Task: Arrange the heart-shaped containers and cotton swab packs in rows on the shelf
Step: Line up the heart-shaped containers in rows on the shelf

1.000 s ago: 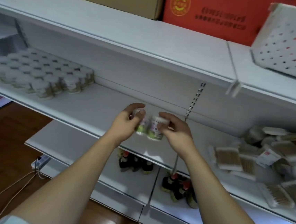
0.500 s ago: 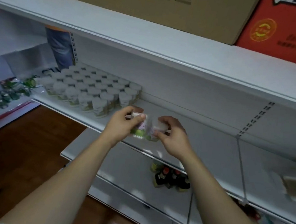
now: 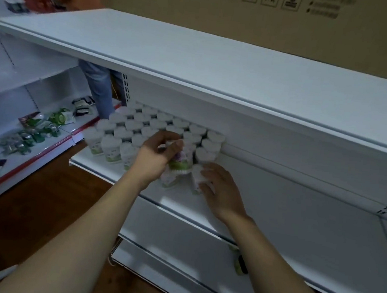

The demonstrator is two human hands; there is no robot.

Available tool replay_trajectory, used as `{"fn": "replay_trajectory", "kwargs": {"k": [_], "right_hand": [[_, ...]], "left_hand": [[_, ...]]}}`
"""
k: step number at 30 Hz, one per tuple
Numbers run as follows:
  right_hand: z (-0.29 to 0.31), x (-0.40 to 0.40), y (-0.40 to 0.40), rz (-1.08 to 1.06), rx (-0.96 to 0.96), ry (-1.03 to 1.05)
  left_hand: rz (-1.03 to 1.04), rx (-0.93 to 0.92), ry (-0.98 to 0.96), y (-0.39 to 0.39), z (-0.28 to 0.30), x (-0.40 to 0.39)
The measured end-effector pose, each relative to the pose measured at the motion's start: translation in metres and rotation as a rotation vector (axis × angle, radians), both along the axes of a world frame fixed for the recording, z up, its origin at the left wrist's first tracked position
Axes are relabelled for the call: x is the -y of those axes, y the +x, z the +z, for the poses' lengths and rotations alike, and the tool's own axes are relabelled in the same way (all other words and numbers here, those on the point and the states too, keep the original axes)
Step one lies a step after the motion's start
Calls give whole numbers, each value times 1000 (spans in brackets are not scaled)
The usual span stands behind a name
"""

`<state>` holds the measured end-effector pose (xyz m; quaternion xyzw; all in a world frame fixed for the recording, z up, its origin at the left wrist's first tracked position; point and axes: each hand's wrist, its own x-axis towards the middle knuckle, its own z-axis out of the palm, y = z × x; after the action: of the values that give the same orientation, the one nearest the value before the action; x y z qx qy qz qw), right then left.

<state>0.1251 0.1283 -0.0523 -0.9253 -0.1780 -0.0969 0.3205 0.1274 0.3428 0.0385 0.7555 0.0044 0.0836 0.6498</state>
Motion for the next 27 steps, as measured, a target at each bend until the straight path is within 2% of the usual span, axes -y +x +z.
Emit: {"fn": "replay_trajectory", "kwargs": {"k": [4, 9, 16, 20, 25, 27], "right_hand": [[-9, -12, 0, -135, 112, -29], [-3, -36, -11, -295, 70, -141], [-2, -58, -8, -433, 66, -119], [0, -59, -14, -434, 0, -96], [9, -59, -10, -438, -233, -29], [11, -62, -5, -428, -238, 12]], "left_hand": [[-92, 4, 52, 24, -3, -16], [-234, 3, 92, 38, 1, -31], [-332, -13, 66, 44, -6, -47], [-372, -18, 65, 46, -5, -48], [-410, -26, 58, 45, -1, -42], [-421, -31, 73, 44, 2, -41]]}}
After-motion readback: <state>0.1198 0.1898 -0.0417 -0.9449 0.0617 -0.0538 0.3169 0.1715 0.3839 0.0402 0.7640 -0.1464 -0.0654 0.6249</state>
